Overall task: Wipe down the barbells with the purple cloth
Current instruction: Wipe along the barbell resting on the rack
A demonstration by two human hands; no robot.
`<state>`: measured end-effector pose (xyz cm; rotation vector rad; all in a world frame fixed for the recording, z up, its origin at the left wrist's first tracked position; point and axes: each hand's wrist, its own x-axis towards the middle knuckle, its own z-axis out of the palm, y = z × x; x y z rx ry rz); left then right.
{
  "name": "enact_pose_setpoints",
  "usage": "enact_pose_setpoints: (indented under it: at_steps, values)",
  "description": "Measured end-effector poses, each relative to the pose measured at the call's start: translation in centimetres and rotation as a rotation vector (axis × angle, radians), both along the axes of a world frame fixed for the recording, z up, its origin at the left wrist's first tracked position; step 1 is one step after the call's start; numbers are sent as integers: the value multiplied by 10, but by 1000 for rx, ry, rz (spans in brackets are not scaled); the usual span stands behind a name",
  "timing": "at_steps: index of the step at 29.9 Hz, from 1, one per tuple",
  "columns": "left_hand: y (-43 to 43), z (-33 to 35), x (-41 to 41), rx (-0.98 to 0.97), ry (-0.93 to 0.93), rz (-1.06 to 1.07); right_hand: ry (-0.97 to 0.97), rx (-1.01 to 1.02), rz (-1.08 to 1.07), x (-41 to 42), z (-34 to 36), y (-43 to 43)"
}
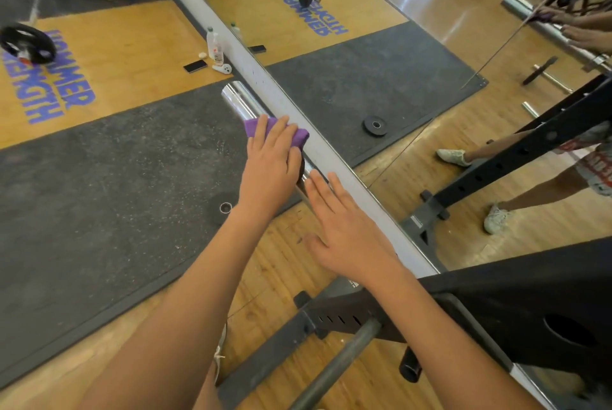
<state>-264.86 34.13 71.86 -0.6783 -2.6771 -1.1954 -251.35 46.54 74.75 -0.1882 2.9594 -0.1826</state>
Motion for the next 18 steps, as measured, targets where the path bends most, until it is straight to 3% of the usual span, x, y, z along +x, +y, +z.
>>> enact_pose_setpoints:
  at_steps: [8, 18]
  values:
    - [-10, 11, -72, -191, -55, 40, -18, -57, -18, 3, 6, -1]
    - [-11, 13, -94, -139, -106, 129, 9, -68, -20, 4, 7, -2]
